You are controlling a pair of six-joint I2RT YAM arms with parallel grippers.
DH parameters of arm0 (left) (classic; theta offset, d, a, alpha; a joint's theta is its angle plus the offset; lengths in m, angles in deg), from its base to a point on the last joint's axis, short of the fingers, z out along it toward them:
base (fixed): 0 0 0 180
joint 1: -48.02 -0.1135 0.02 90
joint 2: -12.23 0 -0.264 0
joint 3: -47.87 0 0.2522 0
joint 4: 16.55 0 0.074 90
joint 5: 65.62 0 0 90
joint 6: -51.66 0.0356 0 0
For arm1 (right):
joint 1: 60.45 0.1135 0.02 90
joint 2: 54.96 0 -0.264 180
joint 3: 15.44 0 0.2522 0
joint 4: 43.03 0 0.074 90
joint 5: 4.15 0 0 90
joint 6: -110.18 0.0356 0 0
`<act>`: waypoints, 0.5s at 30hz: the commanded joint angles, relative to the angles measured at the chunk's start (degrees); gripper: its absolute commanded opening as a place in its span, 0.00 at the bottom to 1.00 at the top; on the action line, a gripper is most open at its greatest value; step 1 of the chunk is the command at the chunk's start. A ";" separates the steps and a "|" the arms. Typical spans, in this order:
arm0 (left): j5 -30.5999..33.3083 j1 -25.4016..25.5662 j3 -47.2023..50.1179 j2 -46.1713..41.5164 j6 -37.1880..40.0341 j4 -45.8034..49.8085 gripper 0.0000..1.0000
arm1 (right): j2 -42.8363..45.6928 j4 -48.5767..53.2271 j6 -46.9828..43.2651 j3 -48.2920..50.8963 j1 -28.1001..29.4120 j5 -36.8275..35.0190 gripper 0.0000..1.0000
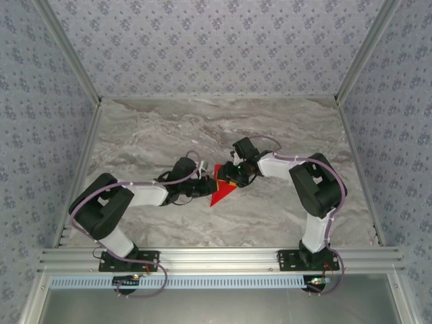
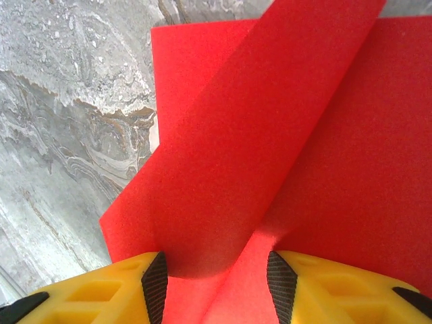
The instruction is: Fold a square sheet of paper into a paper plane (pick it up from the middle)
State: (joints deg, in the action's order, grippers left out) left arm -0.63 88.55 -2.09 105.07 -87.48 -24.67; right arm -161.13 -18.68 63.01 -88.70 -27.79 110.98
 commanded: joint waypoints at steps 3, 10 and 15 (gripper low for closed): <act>0.82 0.26 -2.68 1.80 0.40 2.14 0.08 | -3.67 5.18 0.34 0.92 0.03 -6.14 0.48; 1.65 0.25 -3.21 2.69 0.49 3.67 0.07 | -4.58 6.07 -0.38 0.64 0.12 -6.73 0.48; 2.25 0.21 -3.24 2.81 0.54 4.39 0.06 | -5.55 6.81 -0.72 0.01 0.39 -7.26 0.47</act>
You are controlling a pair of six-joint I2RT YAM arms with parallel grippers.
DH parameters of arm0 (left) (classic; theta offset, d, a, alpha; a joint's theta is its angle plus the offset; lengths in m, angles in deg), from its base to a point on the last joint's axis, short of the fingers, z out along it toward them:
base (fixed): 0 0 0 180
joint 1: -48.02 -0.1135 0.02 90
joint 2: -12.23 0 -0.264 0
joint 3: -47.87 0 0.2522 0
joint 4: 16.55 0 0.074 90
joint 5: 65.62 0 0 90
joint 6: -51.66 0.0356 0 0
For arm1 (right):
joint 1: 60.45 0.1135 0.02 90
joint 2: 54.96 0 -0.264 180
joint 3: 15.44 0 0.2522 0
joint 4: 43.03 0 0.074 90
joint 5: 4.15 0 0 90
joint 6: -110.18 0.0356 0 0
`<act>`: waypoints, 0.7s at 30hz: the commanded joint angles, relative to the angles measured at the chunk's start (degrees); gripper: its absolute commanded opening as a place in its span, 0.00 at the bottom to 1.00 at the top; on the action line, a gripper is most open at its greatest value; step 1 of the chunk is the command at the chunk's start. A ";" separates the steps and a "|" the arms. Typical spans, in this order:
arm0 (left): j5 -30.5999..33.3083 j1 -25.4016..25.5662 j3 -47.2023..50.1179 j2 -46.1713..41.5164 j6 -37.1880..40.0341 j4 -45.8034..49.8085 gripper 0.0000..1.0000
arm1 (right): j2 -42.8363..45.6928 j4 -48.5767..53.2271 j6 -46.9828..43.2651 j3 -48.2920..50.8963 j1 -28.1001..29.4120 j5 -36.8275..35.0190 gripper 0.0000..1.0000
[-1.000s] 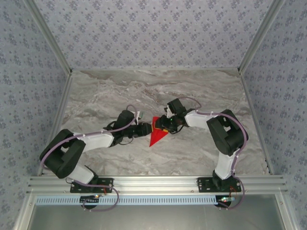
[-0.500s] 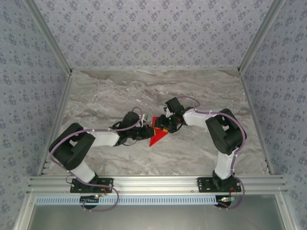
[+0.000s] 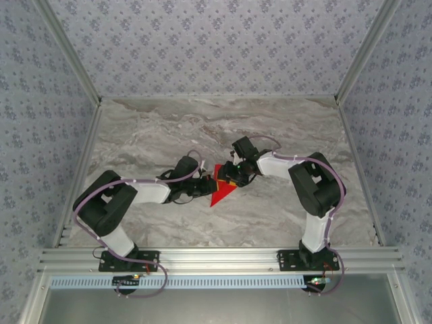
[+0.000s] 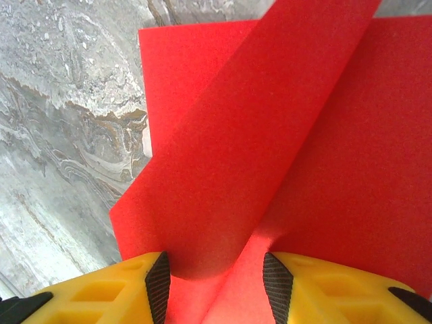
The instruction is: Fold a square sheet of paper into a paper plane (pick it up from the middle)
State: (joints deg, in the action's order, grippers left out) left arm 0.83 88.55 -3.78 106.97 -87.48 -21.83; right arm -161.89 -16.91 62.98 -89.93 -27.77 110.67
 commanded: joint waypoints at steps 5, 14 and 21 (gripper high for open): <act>1.23 0.18 -1.67 1.22 0.60 1.89 0.06 | -5.43 6.17 -1.10 0.62 0.62 -7.83 0.46; 1.21 0.22 -2.06 2.47 0.82 2.09 0.05 | -7.30 7.75 -2.20 -0.85 1.27 -8.90 0.46; 1.73 0.27 -2.34 2.62 1.18 3.07 0.04 | -8.44 9.82 -2.64 -2.00 1.76 -10.82 0.45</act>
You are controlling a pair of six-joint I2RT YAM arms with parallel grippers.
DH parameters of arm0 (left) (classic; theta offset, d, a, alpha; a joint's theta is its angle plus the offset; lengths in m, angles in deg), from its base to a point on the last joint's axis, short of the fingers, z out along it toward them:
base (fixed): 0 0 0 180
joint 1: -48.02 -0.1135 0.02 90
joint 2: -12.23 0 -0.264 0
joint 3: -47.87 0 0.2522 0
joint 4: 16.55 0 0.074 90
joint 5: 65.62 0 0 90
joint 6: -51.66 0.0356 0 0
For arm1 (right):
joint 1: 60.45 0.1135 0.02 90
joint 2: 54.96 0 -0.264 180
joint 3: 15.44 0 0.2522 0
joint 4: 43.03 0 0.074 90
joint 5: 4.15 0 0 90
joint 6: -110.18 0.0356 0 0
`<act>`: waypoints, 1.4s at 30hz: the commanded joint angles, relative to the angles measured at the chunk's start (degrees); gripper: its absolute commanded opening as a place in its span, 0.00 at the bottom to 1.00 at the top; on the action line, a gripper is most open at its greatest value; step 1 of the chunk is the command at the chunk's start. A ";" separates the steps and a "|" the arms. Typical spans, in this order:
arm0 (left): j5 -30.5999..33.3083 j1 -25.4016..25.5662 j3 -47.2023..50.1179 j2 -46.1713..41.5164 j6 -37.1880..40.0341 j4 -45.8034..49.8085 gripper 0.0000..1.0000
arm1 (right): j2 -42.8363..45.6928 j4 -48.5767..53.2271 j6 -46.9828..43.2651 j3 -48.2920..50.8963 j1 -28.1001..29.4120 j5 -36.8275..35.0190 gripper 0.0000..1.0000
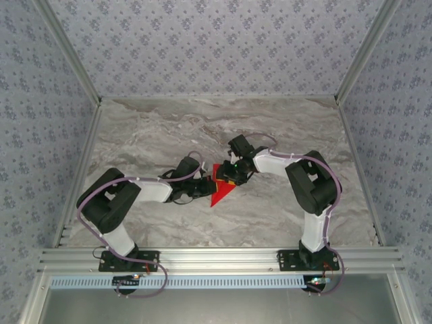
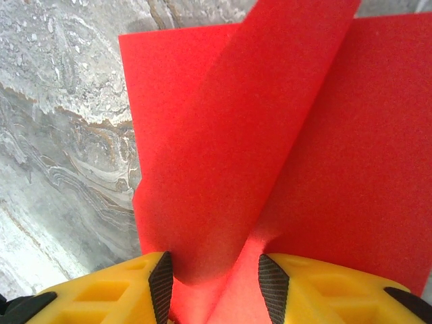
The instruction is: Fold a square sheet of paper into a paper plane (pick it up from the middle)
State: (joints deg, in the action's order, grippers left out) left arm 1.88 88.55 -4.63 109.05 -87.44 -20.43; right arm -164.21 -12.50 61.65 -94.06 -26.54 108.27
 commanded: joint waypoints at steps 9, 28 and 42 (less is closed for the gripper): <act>1.63 0.24 -1.86 0.66 1.66 2.98 0.04 | -7.86 7.81 -2.01 0.59 1.13 -10.52 0.44; 2.81 0.23 -1.95 1.27 1.73 4.03 0.03 | -10.92 9.88 -2.89 -1.02 2.11 -12.67 0.45; 3.39 0.31 -1.86 1.53 1.88 5.02 0.02 | -12.74 10.82 -3.05 -2.06 2.46 -12.92 0.47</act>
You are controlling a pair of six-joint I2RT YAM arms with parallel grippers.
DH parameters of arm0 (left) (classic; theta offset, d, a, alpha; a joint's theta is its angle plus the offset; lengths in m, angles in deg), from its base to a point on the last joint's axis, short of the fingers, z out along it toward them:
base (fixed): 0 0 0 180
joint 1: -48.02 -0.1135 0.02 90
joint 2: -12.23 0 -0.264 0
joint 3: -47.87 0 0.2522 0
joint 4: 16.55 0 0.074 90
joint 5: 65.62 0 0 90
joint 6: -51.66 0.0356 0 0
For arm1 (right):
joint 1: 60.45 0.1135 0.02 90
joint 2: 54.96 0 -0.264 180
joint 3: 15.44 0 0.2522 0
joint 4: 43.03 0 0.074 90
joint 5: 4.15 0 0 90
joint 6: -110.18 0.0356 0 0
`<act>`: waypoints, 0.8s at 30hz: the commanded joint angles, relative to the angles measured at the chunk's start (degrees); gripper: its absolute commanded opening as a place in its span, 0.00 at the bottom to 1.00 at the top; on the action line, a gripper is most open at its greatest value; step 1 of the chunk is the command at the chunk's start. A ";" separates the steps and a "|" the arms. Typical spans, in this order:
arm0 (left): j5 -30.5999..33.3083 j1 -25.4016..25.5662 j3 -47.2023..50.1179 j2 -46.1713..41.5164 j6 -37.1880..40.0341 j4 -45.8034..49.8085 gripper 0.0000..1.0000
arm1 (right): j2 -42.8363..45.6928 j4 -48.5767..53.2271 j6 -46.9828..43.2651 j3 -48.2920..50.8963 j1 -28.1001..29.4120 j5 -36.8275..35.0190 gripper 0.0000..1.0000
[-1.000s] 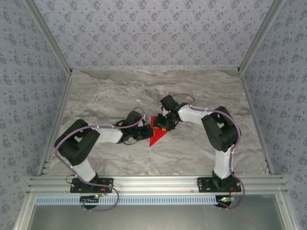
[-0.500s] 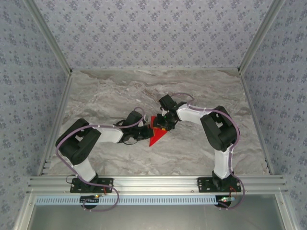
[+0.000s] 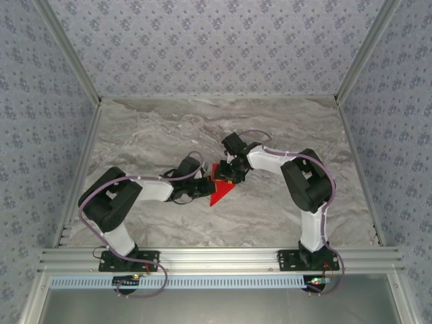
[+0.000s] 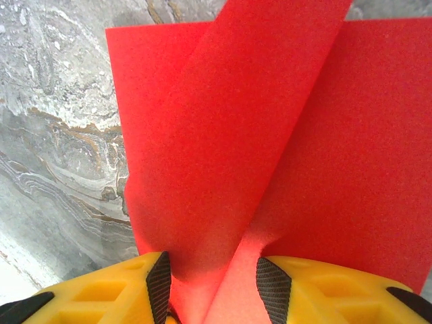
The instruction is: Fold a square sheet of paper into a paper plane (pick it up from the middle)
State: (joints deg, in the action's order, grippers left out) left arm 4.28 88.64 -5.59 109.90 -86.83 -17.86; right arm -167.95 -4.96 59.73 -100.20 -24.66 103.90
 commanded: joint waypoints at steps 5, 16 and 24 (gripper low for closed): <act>1.03 0.25 -1.24 1.03 1.59 2.98 0.02 | -9.01 3.47 -1.03 4.05 0.68 -8.64 0.46; 1.90 0.48 -3.88 2.52 4.42 10.39 0.00 | -5.01 3.33 -0.18 3.60 0.27 -5.92 0.43; 2.67 0.79 -5.54 4.45 5.85 15.30 0.00 | 4.05 0.69 0.35 3.16 -1.66 -0.69 0.45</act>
State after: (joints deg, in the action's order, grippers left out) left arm 4.68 88.92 -10.94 111.78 -82.72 -8.81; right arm -165.24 -6.16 59.77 -98.85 -24.99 104.38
